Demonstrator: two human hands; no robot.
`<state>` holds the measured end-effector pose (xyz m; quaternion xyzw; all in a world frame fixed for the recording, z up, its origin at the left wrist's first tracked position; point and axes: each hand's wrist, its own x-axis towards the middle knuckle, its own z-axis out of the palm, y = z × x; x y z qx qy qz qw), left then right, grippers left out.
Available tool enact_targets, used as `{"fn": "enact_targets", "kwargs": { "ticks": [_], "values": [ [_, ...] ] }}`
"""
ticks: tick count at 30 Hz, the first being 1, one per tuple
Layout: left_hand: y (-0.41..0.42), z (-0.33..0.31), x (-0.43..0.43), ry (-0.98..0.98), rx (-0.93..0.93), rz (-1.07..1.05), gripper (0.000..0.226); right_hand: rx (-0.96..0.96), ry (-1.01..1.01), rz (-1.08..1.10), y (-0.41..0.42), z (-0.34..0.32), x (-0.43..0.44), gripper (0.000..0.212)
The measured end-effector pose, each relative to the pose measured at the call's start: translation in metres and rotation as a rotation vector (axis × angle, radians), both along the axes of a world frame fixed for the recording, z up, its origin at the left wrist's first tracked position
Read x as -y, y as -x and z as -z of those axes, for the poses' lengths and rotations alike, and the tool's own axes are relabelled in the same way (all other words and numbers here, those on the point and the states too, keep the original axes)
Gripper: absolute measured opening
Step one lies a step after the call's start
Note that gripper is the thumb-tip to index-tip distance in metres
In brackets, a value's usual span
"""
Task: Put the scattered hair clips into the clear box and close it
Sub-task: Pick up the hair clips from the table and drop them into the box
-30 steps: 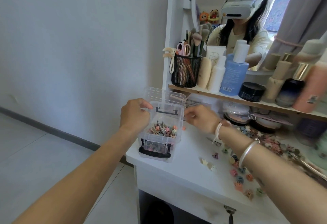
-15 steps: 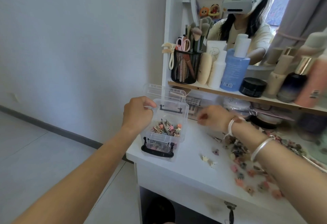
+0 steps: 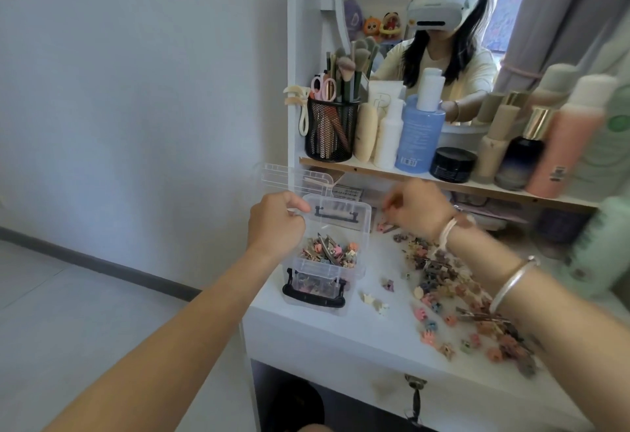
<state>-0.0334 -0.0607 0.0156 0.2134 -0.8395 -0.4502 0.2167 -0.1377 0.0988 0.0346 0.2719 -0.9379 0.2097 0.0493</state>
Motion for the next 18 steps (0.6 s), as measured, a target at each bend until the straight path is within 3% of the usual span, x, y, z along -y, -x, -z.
{"fn": "enact_targets", "kwargs": {
  "ticks": [2, 3, 5, 7, 9, 13, 15, 18],
  "values": [
    [0.001, -0.001, -0.002, -0.003, 0.001, -0.004, 0.028, 0.095, 0.246, -0.082, -0.006, -0.026, 0.001, 0.008],
    [0.001, -0.001, -0.004, -0.006, 0.001, -0.004, 0.028, 0.161, 0.27, -0.154, -0.012, -0.034, 0.005, 0.006],
    [0.002, 0.0, -0.006, -0.009, 0.006, -0.003, 0.028, 0.176, 0.1, -0.264, -0.024, -0.033, 0.016, 0.004],
    [0.001, -0.001, -0.008, -0.004, 0.007, -0.002, 0.028, 0.098, -0.069, -0.299, -0.029, -0.026, 0.022, 0.017],
    [0.001, -0.002, -0.008, 0.002, 0.01, 0.002, 0.028, 0.099, -0.067, -0.295, -0.03, -0.026, 0.017, 0.025],
    [0.0, -0.003, -0.008, -0.009, 0.015, 0.005, 0.028, 0.127, 0.102, -0.216, -0.029, -0.028, -0.005, 0.008],
    [0.0, -0.004, -0.009, -0.011, 0.009, 0.002, 0.029, 0.154, 0.014, -0.135, -0.03, -0.017, -0.018, 0.022],
    [-0.001, -0.004, -0.009, -0.008, 0.009, 0.003, 0.028, 0.238, -0.239, -0.092, -0.036, 0.011, -0.025, 0.013]
  ]
}}
